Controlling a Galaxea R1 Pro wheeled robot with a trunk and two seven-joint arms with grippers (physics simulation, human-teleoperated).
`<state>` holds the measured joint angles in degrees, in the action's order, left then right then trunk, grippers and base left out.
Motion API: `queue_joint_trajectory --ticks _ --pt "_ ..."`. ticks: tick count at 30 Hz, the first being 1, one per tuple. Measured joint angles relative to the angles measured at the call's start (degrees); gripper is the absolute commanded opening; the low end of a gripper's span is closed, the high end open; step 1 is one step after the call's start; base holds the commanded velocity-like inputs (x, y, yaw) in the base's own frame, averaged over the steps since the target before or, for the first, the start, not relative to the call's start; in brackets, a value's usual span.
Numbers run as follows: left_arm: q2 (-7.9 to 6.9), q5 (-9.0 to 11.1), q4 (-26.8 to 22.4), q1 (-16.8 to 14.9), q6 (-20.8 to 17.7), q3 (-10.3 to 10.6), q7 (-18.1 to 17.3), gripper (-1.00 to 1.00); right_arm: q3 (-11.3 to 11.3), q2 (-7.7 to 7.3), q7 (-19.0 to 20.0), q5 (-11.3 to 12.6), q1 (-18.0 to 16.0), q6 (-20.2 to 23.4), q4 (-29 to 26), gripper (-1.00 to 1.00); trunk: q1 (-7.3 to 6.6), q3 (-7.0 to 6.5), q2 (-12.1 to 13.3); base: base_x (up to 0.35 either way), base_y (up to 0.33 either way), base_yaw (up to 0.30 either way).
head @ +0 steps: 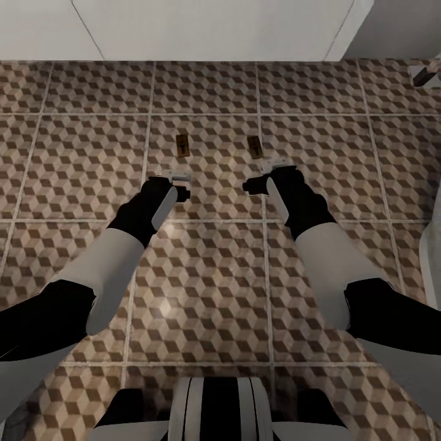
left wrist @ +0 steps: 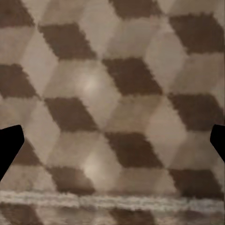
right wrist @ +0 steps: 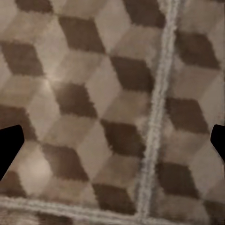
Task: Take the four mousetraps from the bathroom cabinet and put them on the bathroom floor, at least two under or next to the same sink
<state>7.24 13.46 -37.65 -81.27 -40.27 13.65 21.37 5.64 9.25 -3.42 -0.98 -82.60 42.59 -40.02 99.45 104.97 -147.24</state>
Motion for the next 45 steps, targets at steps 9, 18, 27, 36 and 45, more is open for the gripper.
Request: queue_joint_trajectory --ticks 9,18,27,36,45 --pt "0.00 0.00 0.05 0.00 0.00 0.00 0.00 1.00 -0.01 -0.08 0.00 0.00 0.00 0.00 0.00 1.00 0.00 0.00 0.00 -0.334 0.000 0.000" --pt "0.00 0.00 0.08 0.00 0.00 0.05 0.00 1.00 0.01 -0.10 0.07 0.01 0.00 0.00 0.00 1.00 0.00 0.00 0.00 -0.334 0.000 0.000" --pt "0.00 0.03 -0.17 0.00 0.00 0.09 0.00 1.00 0.02 -0.12 0.09 0.00 0.00 0.00 0.00 1.00 -0.03 0.00 0.00 -0.206 0.000 0.000" --pt "0.01 0.08 -1.96 0.00 -0.09 0.11 0.05 1.00 0.01 -0.19 0.09 0.00 0.00 0.00 0.00 1.00 -0.04 0.00 0.00 -0.017 0.000 0.000" --pt "-0.08 0.09 -2.99 0.00 -0.16 0.12 0.08 1.00 0.02 -0.19 0.09 0.00 0.00 0.00 0.00 1.00 -0.04 0.00 0.00 -0.001 0.000 0.000"
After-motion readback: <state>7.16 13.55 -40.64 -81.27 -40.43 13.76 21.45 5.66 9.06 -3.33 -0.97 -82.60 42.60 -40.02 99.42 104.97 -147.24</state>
